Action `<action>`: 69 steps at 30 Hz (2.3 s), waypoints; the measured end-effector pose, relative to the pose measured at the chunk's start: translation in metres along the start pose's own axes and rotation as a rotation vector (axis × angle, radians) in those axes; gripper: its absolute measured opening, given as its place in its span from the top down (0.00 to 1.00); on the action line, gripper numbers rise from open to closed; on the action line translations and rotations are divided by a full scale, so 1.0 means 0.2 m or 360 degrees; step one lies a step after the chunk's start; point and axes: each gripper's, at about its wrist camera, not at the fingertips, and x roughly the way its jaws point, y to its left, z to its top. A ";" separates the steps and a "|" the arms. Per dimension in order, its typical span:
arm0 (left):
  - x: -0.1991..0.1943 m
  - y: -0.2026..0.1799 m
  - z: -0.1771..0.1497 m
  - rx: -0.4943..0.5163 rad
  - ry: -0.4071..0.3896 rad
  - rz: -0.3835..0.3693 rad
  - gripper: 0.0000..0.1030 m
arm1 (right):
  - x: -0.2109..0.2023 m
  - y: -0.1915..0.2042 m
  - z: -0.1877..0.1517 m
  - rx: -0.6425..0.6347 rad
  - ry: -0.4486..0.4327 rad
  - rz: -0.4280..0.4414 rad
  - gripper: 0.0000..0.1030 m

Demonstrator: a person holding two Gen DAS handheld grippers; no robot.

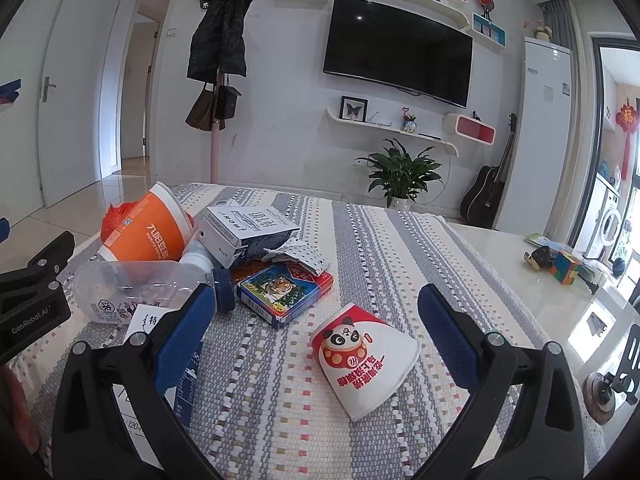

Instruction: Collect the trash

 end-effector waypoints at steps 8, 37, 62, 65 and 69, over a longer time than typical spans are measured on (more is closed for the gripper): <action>-0.01 0.00 0.00 -0.0002 0.0002 0.0000 0.07 | 0.00 0.00 0.00 0.0001 -0.0002 0.0000 0.07; 0.04 0.13 0.12 0.0058 0.0136 -0.0362 0.07 | 0.00 -0.07 0.01 0.0016 0.0064 -0.0003 0.38; 0.50 -0.19 0.15 0.0713 0.0858 -0.1227 0.41 | -0.09 -0.33 0.03 0.0057 0.0151 -0.0060 0.52; 0.52 -0.20 0.14 0.0778 0.0934 -0.1239 0.43 | -0.09 -0.34 0.02 0.0043 0.0154 -0.0060 0.52; 0.58 -0.24 0.13 0.0757 0.0992 -0.1260 0.42 | -0.08 -0.38 0.02 0.0068 0.0174 -0.0056 0.52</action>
